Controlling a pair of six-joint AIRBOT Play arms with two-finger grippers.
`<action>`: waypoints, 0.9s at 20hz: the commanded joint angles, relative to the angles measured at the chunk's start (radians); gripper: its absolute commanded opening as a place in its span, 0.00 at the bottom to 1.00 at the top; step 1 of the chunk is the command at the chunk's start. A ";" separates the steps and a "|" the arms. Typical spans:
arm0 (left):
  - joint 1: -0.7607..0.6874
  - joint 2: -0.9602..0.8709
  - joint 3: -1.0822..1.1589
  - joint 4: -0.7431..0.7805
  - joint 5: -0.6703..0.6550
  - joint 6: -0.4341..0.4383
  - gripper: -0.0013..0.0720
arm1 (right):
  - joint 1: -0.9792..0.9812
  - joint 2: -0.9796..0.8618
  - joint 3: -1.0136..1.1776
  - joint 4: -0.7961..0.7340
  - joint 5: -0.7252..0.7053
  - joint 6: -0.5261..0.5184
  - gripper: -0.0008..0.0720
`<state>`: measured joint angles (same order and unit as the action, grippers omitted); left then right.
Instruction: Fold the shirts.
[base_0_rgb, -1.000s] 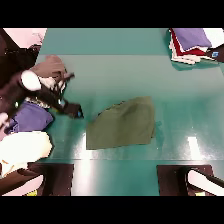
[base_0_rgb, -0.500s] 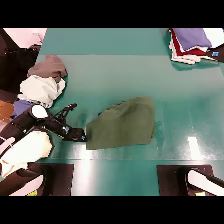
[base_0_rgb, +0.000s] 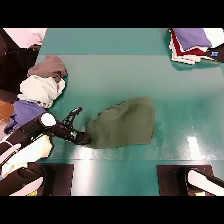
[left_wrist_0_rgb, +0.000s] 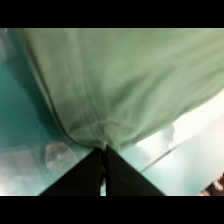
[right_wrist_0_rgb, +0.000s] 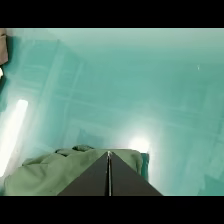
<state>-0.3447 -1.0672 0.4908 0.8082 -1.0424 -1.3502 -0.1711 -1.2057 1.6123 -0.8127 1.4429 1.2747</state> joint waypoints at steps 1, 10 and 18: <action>0.006 0.003 0.053 0.005 0.007 -0.014 0.05 | -0.002 0.000 -0.004 -0.023 0.045 0.000 0.03; 0.127 0.071 0.352 0.091 -0.060 -0.011 0.05 | 0.021 0.119 -0.809 -0.127 -0.045 -0.001 0.56; 0.127 0.071 0.352 0.091 -0.058 -0.011 0.05 | 0.287 -0.009 -1.050 -0.016 -0.328 -0.046 0.53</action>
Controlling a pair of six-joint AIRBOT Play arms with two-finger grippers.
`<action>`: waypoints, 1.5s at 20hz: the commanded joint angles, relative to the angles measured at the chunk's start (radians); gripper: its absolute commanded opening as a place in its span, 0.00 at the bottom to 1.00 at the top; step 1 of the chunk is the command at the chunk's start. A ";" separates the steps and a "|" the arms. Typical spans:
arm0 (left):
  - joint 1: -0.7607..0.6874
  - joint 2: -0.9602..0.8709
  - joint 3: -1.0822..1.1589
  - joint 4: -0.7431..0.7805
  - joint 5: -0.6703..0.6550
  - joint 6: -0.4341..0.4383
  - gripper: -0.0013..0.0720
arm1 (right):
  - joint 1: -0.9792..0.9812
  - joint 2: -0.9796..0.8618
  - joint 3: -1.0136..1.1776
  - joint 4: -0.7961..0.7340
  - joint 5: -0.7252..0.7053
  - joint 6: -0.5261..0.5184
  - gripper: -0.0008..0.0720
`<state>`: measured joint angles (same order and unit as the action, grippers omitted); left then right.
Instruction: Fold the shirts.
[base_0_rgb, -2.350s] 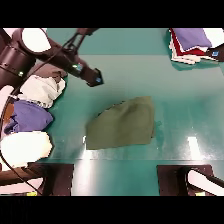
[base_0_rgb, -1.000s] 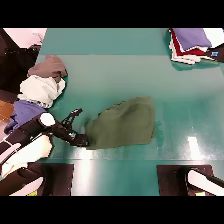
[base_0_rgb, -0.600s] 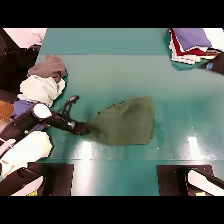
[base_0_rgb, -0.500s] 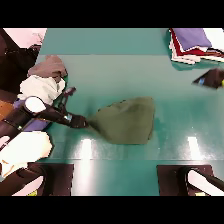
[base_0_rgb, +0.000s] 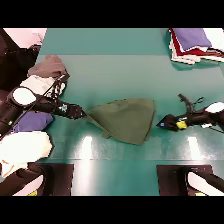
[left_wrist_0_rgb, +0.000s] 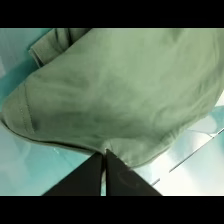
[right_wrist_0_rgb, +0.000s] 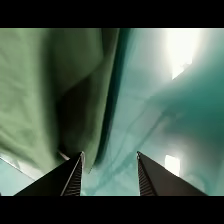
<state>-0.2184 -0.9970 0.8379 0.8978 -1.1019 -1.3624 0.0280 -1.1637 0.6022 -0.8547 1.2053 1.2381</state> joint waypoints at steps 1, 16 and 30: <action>0.001 0.001 0.005 0.001 0.000 0.001 0.05 | 0.114 -0.072 -0.021 0.025 -0.097 -0.009 0.53; 0.080 0.026 0.392 0.124 -0.035 -0.052 0.05 | -0.051 0.169 0.370 -0.220 0.081 0.101 0.03; 0.082 0.034 1.277 0.109 -0.026 -0.052 0.05 | -0.244 0.393 1.166 -0.220 -0.072 0.105 0.03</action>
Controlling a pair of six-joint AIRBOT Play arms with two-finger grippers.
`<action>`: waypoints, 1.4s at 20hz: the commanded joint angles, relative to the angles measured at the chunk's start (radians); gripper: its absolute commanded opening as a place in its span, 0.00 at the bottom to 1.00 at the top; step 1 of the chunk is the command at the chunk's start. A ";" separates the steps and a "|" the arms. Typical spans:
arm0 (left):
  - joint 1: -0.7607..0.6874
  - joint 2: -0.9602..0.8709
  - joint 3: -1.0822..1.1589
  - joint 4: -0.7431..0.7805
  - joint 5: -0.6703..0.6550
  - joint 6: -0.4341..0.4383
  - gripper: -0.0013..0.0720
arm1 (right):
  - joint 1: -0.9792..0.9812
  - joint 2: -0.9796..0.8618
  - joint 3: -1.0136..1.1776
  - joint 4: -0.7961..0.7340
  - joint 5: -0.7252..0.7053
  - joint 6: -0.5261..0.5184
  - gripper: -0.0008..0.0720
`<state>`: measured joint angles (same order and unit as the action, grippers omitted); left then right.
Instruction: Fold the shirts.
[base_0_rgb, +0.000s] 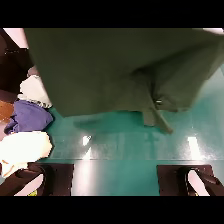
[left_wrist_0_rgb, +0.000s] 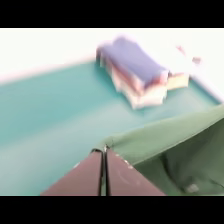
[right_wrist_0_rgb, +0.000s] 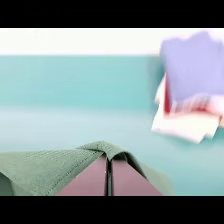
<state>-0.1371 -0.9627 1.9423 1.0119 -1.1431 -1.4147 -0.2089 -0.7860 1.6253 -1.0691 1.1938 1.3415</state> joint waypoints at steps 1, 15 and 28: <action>0.001 0.001 0.213 -0.024 0.037 0.000 0.05 | -0.007 0.011 0.190 -0.005 -0.072 0.001 0.03; 0.001 -0.092 -0.187 0.219 0.078 -0.157 0.05 | 0.099 -0.435 0.319 0.021 -0.032 0.031 0.03; 0.001 -0.666 -0.323 0.284 0.185 -0.106 0.92 | 0.232 -0.951 0.212 0.023 -0.214 0.032 0.15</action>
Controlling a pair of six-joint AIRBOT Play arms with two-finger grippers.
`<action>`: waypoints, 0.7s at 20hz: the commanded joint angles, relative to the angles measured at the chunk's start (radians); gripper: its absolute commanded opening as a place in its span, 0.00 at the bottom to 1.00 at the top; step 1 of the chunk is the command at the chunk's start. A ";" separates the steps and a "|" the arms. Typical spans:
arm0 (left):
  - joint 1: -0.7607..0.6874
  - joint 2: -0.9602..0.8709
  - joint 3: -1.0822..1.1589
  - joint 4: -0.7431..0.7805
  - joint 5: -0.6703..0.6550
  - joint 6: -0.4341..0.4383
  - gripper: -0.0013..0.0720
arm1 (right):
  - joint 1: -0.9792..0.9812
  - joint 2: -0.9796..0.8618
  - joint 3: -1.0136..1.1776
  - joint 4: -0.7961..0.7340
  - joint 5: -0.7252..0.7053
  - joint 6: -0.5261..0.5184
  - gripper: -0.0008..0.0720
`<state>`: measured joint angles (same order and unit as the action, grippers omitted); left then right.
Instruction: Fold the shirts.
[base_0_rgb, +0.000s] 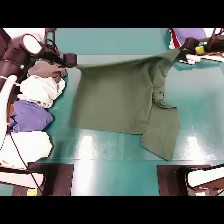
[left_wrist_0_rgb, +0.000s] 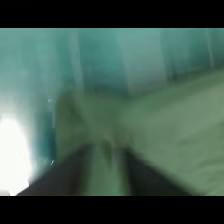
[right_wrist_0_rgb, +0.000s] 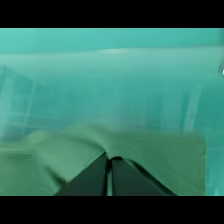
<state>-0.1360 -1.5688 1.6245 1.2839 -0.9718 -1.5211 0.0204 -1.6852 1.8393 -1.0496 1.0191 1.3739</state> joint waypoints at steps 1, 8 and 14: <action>0.000 -0.059 -0.004 0.019 0.010 0.002 0.90 | -0.006 -0.052 -0.001 0.005 -0.035 -0.001 0.45; 0.151 0.024 0.047 0.032 -0.357 0.057 0.84 | -0.117 0.090 -0.116 0.008 0.399 -0.108 0.42; 0.232 0.270 -0.459 -0.060 -0.373 0.152 0.84 | -0.195 0.360 -0.612 0.012 0.448 -0.156 0.42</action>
<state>0.0631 -1.3998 1.3849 1.2663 -1.3136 -1.4216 -0.1394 -1.4380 1.4311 -1.0397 1.4132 1.2541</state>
